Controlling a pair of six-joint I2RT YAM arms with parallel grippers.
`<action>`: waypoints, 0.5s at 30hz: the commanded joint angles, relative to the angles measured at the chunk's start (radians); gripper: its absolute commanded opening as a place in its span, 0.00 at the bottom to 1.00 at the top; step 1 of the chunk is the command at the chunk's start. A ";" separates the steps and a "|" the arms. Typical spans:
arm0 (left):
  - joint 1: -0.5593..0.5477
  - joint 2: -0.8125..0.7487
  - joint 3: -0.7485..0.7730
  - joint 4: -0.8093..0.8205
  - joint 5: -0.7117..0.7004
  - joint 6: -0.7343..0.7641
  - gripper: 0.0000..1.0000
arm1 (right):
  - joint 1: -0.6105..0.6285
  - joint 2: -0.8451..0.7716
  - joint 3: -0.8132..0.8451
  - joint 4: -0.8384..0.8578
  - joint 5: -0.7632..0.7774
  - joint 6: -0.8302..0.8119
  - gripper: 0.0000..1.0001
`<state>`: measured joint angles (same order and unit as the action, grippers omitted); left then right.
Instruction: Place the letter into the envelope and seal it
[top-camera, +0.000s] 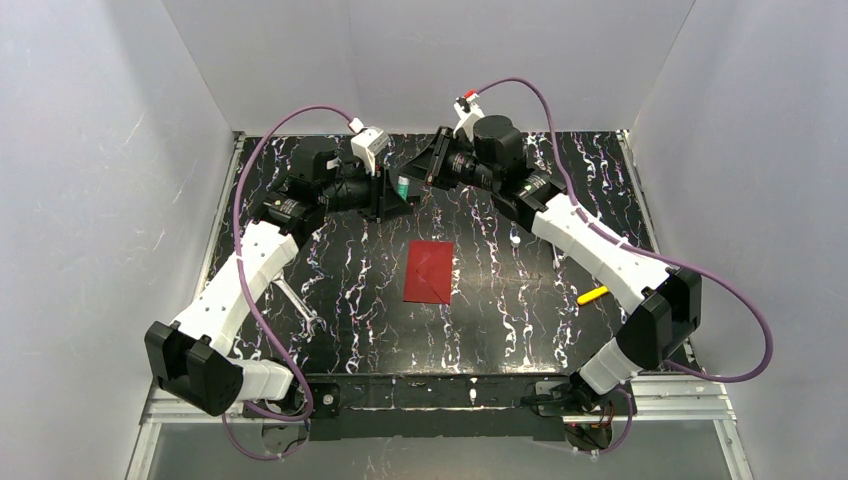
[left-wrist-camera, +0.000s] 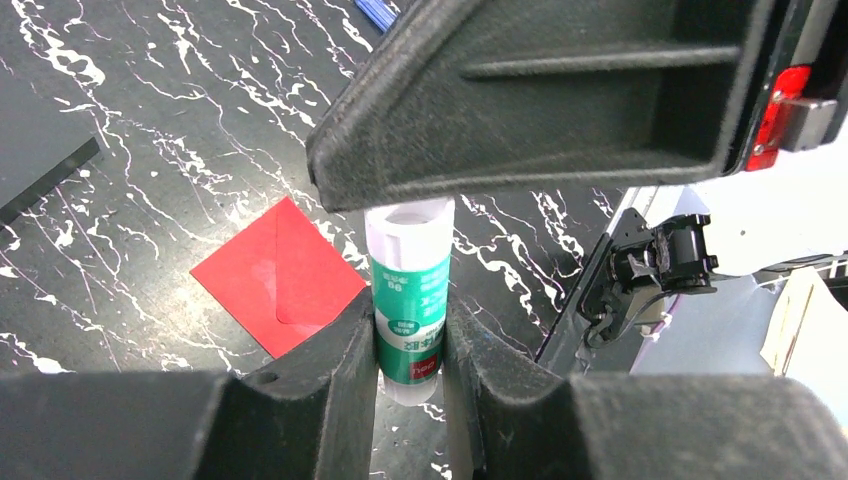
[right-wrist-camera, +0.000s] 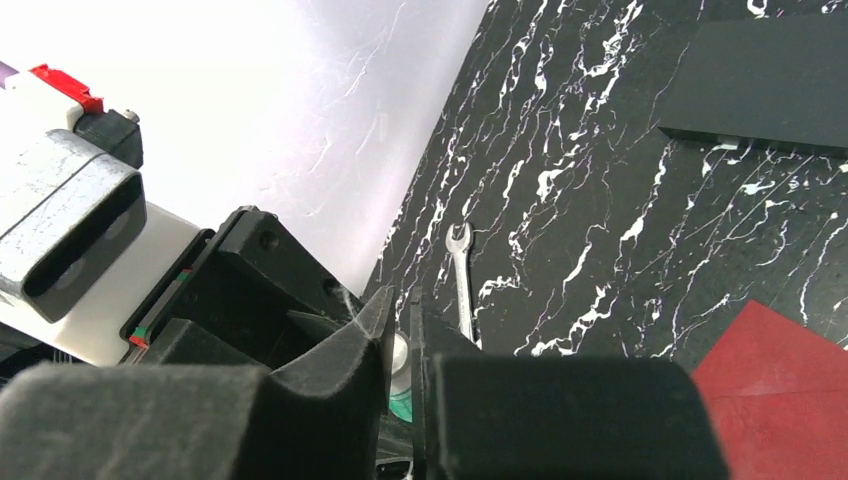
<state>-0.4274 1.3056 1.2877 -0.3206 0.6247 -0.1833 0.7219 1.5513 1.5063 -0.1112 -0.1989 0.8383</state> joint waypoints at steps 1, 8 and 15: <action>-0.001 -0.007 0.055 -0.030 0.017 -0.001 0.00 | -0.001 -0.002 0.048 0.031 -0.075 -0.019 0.17; -0.001 0.001 0.070 -0.029 0.031 -0.009 0.00 | -0.001 -0.022 0.015 0.073 -0.137 -0.011 0.56; -0.001 0.002 0.076 -0.035 0.035 -0.008 0.00 | -0.001 -0.020 0.001 0.099 -0.123 0.004 0.25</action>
<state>-0.4274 1.3098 1.3254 -0.3439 0.6380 -0.1940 0.7177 1.5532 1.5074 -0.0795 -0.3122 0.8341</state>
